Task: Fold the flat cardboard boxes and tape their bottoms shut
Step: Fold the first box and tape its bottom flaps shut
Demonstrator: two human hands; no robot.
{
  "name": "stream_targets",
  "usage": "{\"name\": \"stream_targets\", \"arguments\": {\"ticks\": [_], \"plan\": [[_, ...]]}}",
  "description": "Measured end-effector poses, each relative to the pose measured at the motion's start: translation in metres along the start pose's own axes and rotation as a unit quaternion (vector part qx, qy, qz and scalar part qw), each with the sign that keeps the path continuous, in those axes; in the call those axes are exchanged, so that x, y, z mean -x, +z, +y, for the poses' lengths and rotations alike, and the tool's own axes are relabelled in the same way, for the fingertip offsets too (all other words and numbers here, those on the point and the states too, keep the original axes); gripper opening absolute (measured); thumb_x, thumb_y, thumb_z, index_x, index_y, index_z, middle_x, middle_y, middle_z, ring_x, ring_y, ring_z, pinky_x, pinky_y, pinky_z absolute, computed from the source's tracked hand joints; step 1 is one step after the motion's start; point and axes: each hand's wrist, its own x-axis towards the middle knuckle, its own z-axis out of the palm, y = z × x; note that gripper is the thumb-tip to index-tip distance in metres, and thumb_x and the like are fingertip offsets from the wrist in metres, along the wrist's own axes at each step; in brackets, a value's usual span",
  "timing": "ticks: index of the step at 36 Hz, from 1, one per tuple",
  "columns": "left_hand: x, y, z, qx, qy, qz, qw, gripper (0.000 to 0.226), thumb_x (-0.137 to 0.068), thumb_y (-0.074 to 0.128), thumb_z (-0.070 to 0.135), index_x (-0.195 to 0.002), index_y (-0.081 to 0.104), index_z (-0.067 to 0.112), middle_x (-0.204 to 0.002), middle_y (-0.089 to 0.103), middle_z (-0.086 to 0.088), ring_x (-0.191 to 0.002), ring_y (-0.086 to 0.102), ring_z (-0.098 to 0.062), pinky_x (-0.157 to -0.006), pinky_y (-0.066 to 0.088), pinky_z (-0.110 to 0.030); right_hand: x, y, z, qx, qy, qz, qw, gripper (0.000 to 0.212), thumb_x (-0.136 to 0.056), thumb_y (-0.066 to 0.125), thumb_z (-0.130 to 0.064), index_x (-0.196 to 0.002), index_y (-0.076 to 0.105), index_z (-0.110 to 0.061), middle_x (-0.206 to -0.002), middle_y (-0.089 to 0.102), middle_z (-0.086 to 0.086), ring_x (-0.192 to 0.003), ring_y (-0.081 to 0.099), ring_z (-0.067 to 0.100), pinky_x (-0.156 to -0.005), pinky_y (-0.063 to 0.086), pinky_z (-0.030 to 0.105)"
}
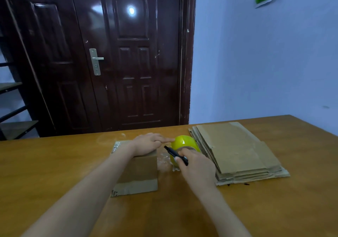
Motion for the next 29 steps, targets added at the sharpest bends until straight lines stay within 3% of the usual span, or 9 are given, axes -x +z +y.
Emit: {"name": "stream_targets", "arguments": {"ticks": [9,13,18,21,25,27,29], "plan": [[0.001,0.001,0.002,-0.019,0.001,0.006,1.000,0.050,-0.102,0.022,0.021,-0.138,0.035,0.052,-0.150,0.034,0.009,-0.137,0.028,-0.014,-0.110,0.023,-0.040,-0.002,0.003,-0.005,0.034,-0.040,-0.025,0.998,0.020,-0.094,0.050,-0.039,-0.099,0.064,-0.027,-0.090,0.065,-0.008,-0.078,0.059,0.009,-0.046,0.019,0.014],[-0.001,0.002,0.000,-0.016,-0.004,0.006,1.000,0.049,-0.102,0.022,0.023,-0.136,0.034,0.056,-0.151,0.033,0.009,-0.138,0.027,-0.014,-0.112,0.021,-0.042,0.008,0.008,-0.005,0.033,-0.034,-0.074,0.996,0.022,-0.095,0.047,-0.040,-0.103,0.063,-0.028,-0.096,0.066,-0.008,-0.086,0.060,0.009,-0.049,0.022,0.012],[-0.002,0.002,-0.001,-0.006,-0.007,0.010,1.000,0.049,-0.101,0.022,0.023,-0.136,0.036,0.055,-0.150,0.034,0.009,-0.138,0.027,-0.014,-0.112,0.021,-0.043,0.010,0.006,0.002,0.010,-0.011,-0.151,0.988,0.014,-0.089,0.051,-0.035,-0.091,0.063,-0.029,-0.081,0.061,-0.008,-0.073,0.054,0.008,-0.048,0.028,0.015],[-0.001,0.002,-0.001,0.005,-0.009,0.010,1.000,0.049,-0.101,0.023,0.022,-0.135,0.037,0.055,-0.151,0.033,0.007,-0.140,0.025,-0.015,-0.113,0.019,-0.047,0.009,0.008,0.009,-0.131,0.028,-0.272,0.953,0.010,-0.087,0.054,-0.026,-0.081,0.060,-0.031,-0.071,0.056,-0.011,-0.064,0.051,0.005,-0.056,0.038,0.021],[-0.001,0.002,-0.001,0.011,-0.011,0.016,1.000,0.049,-0.101,0.024,0.022,-0.134,0.039,0.054,-0.151,0.033,0.008,-0.140,0.026,-0.015,-0.113,0.021,-0.045,0.010,-0.001,0.009,-0.250,0.029,-0.470,0.846,0.018,-0.088,0.052,-0.014,-0.094,0.068,-0.019,-0.067,0.055,-0.006,-0.052,0.048,0.000,-0.058,0.041,0.021],[0.000,0.002,0.000,0.016,-0.013,0.020,1.000,0.049,-0.101,0.025,0.021,-0.135,0.041,0.051,-0.150,0.034,0.009,-0.139,0.027,-0.014,-0.113,0.021,-0.042,0.011,-0.001,0.003,-0.245,-0.012,-0.511,0.824,0.022,-0.088,0.053,-0.014,-0.102,0.070,-0.016,-0.079,0.057,-0.010,-0.068,0.052,0.002,-0.071,0.043,0.022],[0.001,0.002,0.001,0.019,-0.013,0.020,1.000,0.049,-0.100,0.025,0.020,-0.135,0.042,0.051,-0.150,0.035,0.009,-0.139,0.027,-0.014,-0.112,0.021,-0.042,0.012,0.002,-0.004,-0.213,-0.059,-0.516,0.828,0.022,-0.090,0.056,-0.018,-0.107,0.070,-0.017,-0.089,0.054,-0.015,-0.089,0.050,0.004,-0.086,0.041,0.025]]}}
